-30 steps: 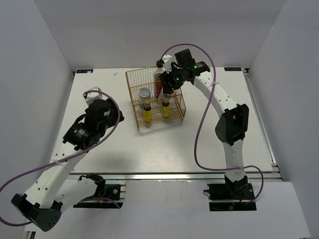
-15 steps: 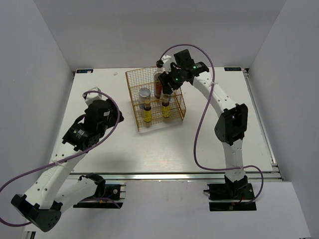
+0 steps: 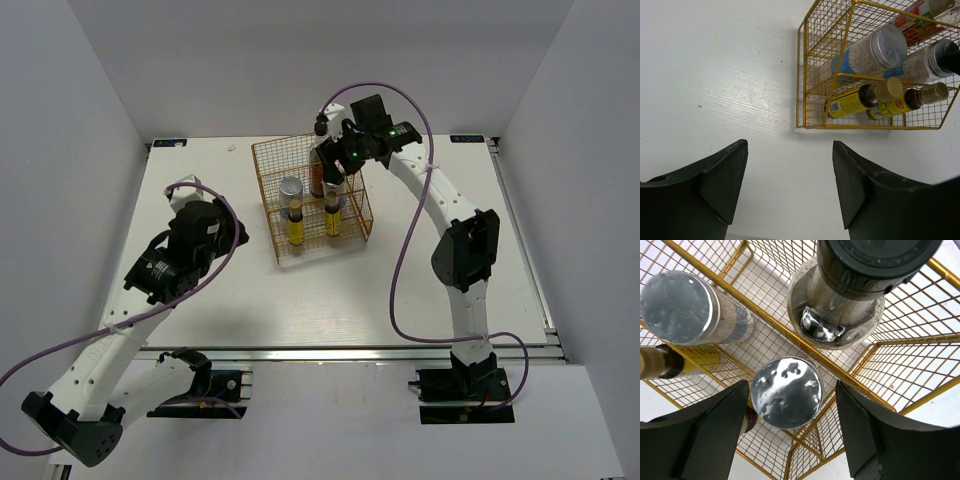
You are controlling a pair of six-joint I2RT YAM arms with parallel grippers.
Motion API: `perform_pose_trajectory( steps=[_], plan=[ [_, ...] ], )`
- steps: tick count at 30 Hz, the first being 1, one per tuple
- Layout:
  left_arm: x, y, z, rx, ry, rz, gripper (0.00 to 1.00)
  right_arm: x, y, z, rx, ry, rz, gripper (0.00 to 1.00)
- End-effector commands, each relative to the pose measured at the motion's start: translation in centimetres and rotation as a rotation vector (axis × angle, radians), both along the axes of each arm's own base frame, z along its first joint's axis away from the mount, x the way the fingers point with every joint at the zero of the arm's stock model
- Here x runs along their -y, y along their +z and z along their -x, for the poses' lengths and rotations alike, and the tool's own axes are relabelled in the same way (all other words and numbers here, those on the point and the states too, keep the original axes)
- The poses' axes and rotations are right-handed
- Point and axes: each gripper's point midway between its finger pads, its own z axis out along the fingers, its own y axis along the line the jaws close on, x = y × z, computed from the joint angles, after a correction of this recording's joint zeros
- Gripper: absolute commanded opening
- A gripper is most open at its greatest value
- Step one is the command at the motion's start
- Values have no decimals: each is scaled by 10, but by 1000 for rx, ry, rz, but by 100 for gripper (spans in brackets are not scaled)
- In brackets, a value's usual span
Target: Organize the condiment bottles
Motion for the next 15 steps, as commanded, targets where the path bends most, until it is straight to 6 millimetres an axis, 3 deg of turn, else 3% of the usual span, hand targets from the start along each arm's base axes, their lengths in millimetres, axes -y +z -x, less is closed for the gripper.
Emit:
perform_pose_trajectory(
  steps=[1,3,4,6,7,8,9,15],
  plan=[
    [-3,14,3,41,8,23,80,0,78,13,139,36,-95,76],
    [1,21,1,72,-17,32,92,3,93,20,156,54,-126,77],
    [4,25,0,90,-36,39,96,9,114,28,192,56,-151,78],
    [13,32,-3,135,-94,57,98,16,123,32,217,52,-175,79],
    [15,38,-2,159,-109,67,98,24,146,43,260,40,-207,80],
    [19,44,-3,188,-132,75,98,32,128,42,236,-4,-186,83],
    [21,46,-3,200,-144,76,98,40,149,46,295,-36,-216,84],
    [35,55,-14,216,-218,50,98,82,115,63,176,-294,-148,89]
  ],
)
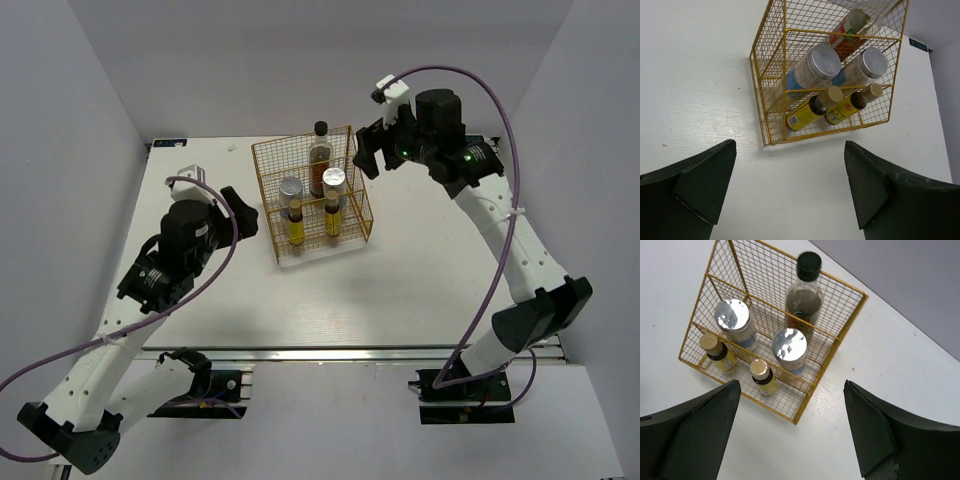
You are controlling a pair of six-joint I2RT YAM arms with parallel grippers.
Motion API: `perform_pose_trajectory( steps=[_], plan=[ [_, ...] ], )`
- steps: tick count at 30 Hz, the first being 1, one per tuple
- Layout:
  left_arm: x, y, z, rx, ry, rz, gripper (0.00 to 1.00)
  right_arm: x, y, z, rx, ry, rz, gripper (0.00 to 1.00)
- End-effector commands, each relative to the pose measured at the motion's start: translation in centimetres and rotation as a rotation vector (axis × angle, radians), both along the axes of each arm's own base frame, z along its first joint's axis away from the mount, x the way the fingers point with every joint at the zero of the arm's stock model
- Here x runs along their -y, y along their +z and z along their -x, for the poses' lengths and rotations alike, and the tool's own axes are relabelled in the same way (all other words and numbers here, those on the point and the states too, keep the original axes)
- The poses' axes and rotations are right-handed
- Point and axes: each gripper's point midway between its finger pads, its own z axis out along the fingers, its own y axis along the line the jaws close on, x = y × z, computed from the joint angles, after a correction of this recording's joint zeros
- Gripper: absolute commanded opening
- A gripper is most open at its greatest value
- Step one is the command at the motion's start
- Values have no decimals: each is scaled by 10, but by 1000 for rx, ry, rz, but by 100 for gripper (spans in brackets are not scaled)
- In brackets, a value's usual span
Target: Organize the condiment bottles
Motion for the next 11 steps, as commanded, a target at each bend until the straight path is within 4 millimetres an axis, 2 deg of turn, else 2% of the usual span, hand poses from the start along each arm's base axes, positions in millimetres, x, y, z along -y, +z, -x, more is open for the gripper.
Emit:
perform_pose_trajectory(
  steps=[1,5,9,11],
  plan=[
    [15,17,-10,42,-76,-13,98,19,-33,-1,-108,-163,10,89],
    [27,15,-20,37,-111,-17,98,31,-40,15,-128,-210,-9,89],
    [35,16,-22,47,-142,6,98,40,-30,24,-101,-232,-25,89],
    [39,15,-22,46,-153,18,98,45,-43,22,-87,-253,-2,89]
  ],
)
